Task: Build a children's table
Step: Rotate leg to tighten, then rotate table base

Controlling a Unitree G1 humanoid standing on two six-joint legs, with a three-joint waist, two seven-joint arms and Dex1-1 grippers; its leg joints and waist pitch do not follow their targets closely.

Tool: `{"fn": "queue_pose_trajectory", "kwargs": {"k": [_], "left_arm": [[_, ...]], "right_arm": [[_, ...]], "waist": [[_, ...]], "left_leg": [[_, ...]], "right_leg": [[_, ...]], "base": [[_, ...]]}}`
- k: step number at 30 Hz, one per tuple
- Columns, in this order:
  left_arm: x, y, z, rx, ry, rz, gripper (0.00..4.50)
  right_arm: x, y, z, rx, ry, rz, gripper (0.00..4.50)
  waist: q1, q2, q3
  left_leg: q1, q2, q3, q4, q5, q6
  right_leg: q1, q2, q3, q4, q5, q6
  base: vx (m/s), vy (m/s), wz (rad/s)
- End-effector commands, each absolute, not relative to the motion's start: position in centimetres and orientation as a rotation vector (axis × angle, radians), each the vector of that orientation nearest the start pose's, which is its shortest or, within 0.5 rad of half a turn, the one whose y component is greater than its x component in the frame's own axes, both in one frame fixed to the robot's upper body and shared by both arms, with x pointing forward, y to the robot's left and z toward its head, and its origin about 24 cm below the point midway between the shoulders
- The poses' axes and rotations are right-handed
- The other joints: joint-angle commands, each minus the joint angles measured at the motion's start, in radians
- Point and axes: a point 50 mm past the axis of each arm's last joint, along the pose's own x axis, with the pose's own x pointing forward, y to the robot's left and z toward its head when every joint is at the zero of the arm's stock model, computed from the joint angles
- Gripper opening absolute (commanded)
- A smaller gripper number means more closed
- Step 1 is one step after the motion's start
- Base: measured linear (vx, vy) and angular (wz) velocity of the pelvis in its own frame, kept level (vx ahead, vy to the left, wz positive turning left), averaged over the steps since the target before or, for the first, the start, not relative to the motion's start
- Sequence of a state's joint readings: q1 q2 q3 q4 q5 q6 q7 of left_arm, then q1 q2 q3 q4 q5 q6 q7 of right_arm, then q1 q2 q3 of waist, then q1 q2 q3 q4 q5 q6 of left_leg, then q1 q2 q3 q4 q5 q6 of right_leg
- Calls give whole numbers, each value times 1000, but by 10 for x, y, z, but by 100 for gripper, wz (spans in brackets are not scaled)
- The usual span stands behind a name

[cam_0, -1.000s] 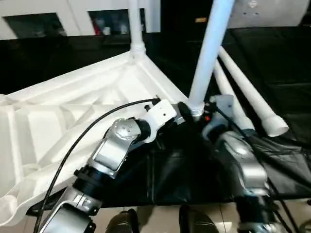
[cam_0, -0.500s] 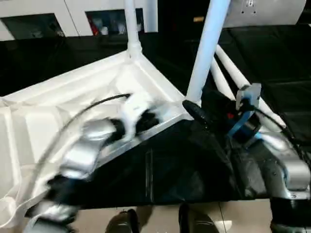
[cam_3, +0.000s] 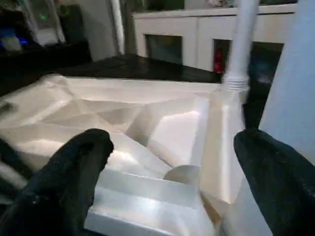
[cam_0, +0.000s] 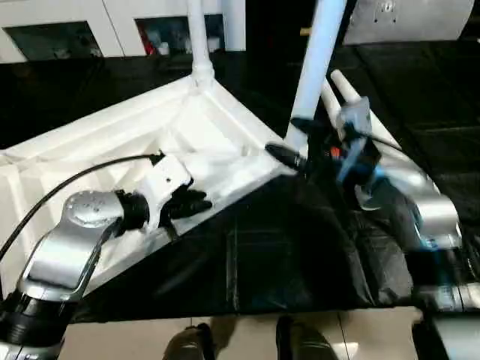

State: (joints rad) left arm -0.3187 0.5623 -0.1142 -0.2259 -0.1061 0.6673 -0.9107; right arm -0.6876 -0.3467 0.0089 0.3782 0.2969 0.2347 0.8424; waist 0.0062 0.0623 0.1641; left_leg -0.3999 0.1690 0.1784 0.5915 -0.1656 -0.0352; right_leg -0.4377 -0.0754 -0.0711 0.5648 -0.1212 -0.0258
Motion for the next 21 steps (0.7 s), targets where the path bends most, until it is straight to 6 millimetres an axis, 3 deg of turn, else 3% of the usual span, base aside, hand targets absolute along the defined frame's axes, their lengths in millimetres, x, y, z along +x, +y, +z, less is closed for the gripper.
{"fn": "queue_pose_trajectory", "kwargs": {"k": [1, 4, 6, 7, 8, 11, 13, 16, 21], "left_arm": [[273, 170, 121, 401, 368, -932, 84], [275, 170, 125, 408, 359, -916, 84], [278, 171, 128, 406, 348, -887, 84], [278, 171, 129, 402, 344, -877, 84], [278, 171, 129, 401, 343, -876, 84], [281, 175, 131, 403, 333, -827, 84], [285, 182, 135, 409, 323, -739, 84], [289, 191, 138, 392, 335, -656, 104], [292, 213, 141, 493, 405, -493, 104]], "right_arm": [[365, -158, 158, -154, -56, 814, 450], [382, -167, 165, -240, -72, 691, 450], [392, -172, 170, -262, -98, 590, 450], [393, -171, 171, -245, -108, 584, 450], [393, -171, 171, -242, -110, 583, 450], [390, -160, 168, -189, -134, 648, 450], [381, -147, 158, -162, -145, 731, 450], [373, -139, 149, -145, -141, 762, 450], [340, -122, 115, -140, -23, 843, 450]], "waist": [[4, 2, -77], [12, 5, -79], [16, 3, -81], [17, -3, -84], [21, 0, -84], [24, -5, -86], [23, -7, -89], [23, -8, -92], [24, -4, -85]], "left_leg": [[32, 47, -21, -71, -276, 53], [37, 49, -18, -69, -269, 51], [33, 47, -17, -68, -251, 56], [30, 46, -16, -66, -235, 63], [32, 47, -15, -65, -233, 68], [27, 46, -14, -63, -213, 88], [18, 45, -14, -59, -166, 124], [16, 45, -14, -58, -133, 136], [23, 47, -17, -65, -188, 111]], "right_leg": [[55, -64, 42, -59, -400, -222], [51, -66, 43, -58, -386, -232], [55, -62, 42, -53, -357, -237], [57, -61, 43, -51, -333, -247], [55, -63, 44, -50, -329, -250], [60, -61, 46, -44, -302, -254], [64, -61, 45, -35, -247, -265], [65, -58, 43, -34, -230, -267], [58, -54, 42, -46, -334, -226]], "base": [[0, 0, 0], [0, 0, 0], [0, 0, 0], [0, 0, 0], [0, 0, 0], [0, 0, 0], [0, 0, 0], [0, 0, 0], [0, 0, 0]]}}
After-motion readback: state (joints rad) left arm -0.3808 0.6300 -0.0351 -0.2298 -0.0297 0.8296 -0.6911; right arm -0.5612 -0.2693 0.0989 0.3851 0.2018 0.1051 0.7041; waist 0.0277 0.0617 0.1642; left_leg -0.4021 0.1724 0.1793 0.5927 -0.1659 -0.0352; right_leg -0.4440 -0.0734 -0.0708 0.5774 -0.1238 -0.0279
